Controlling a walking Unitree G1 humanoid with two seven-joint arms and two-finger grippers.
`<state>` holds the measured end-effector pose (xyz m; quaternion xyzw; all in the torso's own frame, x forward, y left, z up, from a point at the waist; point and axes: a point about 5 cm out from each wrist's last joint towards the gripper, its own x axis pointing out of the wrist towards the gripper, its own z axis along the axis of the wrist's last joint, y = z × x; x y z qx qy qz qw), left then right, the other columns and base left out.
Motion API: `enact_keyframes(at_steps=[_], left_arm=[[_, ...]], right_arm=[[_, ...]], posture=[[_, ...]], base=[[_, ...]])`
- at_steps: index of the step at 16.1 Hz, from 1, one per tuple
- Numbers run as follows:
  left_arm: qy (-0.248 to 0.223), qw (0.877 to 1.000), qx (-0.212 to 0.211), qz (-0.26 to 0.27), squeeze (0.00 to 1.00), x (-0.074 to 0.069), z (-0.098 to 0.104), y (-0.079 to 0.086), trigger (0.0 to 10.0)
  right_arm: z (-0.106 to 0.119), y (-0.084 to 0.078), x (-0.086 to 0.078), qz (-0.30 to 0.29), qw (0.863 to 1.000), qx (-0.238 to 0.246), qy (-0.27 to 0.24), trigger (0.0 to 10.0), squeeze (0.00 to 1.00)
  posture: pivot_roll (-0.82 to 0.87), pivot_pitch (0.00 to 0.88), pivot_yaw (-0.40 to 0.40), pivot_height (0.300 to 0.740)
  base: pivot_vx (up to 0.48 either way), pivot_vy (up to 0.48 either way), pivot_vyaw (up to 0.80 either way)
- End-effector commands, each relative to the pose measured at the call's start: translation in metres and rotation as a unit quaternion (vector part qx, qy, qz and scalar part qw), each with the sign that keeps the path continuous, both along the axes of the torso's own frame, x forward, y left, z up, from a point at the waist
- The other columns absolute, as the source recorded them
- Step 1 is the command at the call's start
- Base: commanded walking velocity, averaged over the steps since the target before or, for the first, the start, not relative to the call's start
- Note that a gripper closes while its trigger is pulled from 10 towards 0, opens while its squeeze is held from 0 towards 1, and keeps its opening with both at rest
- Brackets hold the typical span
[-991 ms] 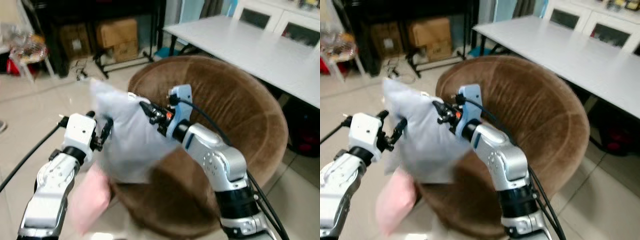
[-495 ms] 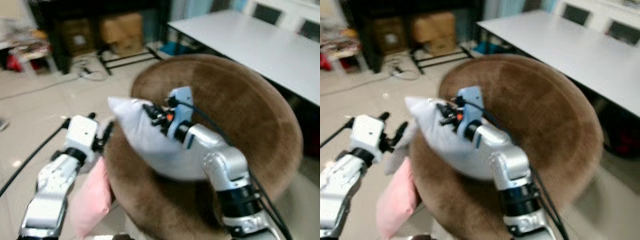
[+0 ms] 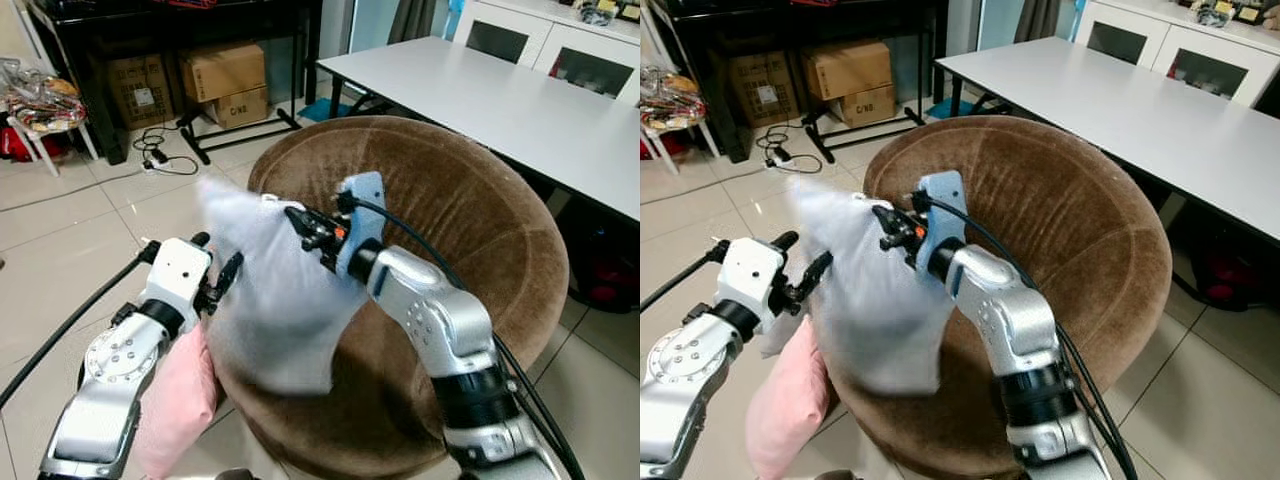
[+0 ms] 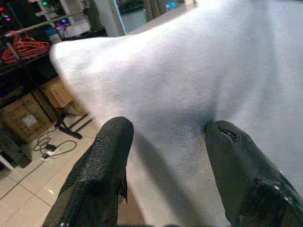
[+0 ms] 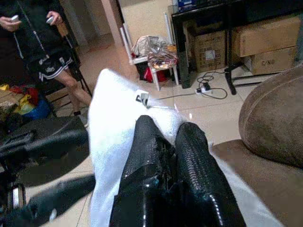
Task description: Move the pillow to the sofa from floor
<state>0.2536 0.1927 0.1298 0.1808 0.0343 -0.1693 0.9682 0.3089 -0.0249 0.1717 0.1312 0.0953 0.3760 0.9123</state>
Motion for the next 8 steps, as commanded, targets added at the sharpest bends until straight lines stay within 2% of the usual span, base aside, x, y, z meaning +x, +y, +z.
enact_keyframes(at_steps=[1, 5, 6, 8], left_arm=[[0.008, 1.000, 0.006, -0.019, 0.00, -0.002, -0.002, -0.005, 10.0], [0.015, 0.999, 0.010, -0.026, 0.00, -0.005, -0.003, -0.004, 10.0], [0.020, 0.999, 0.012, -0.031, 0.00, -0.006, -0.003, -0.003, 10.0], [0.027, 0.999, 0.014, -0.044, 0.00, -0.008, -0.005, -0.004, 10.0]], right_arm=[[0.016, 0.005, 0.005, 0.012, 0.999, 0.007, -0.030, 10.0, 0.00], [0.016, 0.018, 0.016, 0.017, 1.000, -0.010, -0.012, 10.0, 0.00], [0.012, 0.020, 0.024, -0.004, 1.000, -0.011, 0.007, 10.0, 0.00], [0.006, 0.015, 0.039, -0.063, 0.997, -0.010, 0.041, 10.0, 0.00]], posture=[[0.01, 0.000, -0.044, 0.740], [0.02, 0.000, -0.053, 0.740], [0.03, 0.000, -0.055, 0.740], [0.03, 0.000, -0.062, 0.740]], base=[[0.000, 0.000, 0.00], [0.000, 0.000, 0.00], [0.000, 0.000, 0.00], [0.000, 0.000, 0.00]])
